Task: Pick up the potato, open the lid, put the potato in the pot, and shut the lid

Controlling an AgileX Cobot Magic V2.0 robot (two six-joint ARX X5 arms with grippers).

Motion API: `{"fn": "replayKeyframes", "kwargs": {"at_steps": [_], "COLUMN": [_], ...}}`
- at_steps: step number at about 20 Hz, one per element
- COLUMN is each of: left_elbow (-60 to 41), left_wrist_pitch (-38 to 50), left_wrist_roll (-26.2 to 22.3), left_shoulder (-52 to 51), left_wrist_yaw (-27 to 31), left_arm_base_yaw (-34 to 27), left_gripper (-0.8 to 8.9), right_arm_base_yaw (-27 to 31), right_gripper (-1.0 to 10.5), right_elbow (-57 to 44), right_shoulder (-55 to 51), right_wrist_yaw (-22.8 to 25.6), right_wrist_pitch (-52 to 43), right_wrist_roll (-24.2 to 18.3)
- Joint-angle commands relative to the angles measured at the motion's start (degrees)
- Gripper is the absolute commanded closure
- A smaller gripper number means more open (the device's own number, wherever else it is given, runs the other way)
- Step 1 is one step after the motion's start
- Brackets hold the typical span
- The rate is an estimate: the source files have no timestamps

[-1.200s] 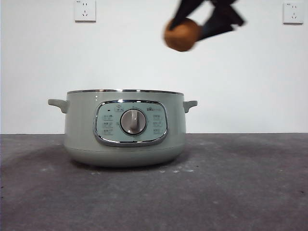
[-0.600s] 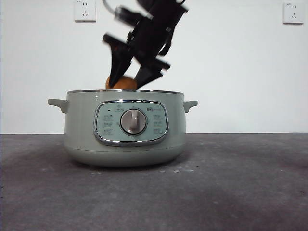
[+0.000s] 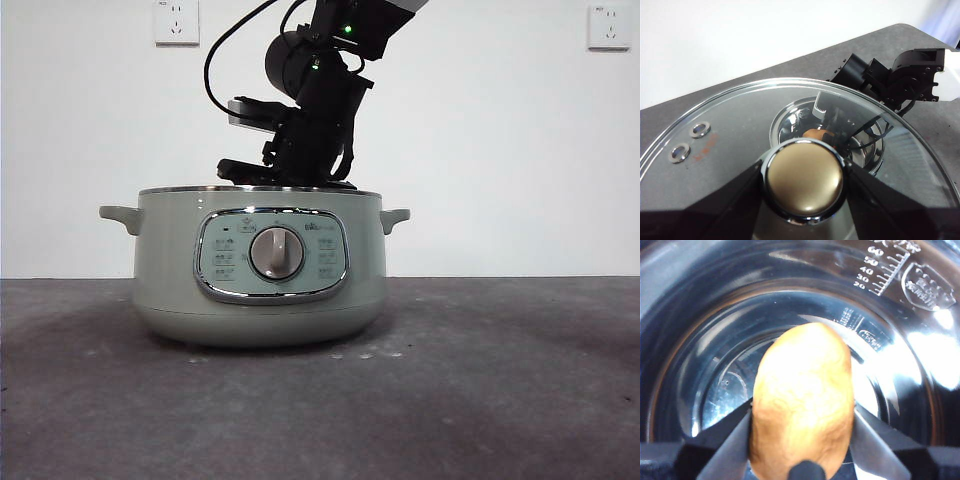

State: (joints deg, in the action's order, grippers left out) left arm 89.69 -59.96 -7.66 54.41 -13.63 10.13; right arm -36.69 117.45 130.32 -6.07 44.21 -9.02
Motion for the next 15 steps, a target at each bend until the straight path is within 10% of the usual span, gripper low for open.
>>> {"fn": "replayKeyframes", "kwargs": {"at_steps": [1,12,15], "left_elbow": [0.7,0.7,0.7], "left_wrist_pitch": [2.6,5.7,6.3], "left_wrist_roll": [-0.3,-0.2,-0.3], "left_shoulder": [-0.3,1.7,4.7], "left_wrist_yaw": [-0.3,-3.1,-3.3], "left_arm_base_yaw": [-0.1,0.0,0.1], "left_gripper": [8.21,8.21,8.21], "right_arm_base_yaw": [-0.1,4.1,6.1], "right_gripper": [6.0,4.8,5.1], "right_elbow": [0.5,5.0,5.0], "right_shoulder": [0.9,-21.6,-26.6], "right_wrist_yaw": [0.1,-5.5,-15.8], "right_wrist_pitch": [0.8,20.3,27.0], "right_wrist_roll": [-0.2,-0.7,-2.2]}}
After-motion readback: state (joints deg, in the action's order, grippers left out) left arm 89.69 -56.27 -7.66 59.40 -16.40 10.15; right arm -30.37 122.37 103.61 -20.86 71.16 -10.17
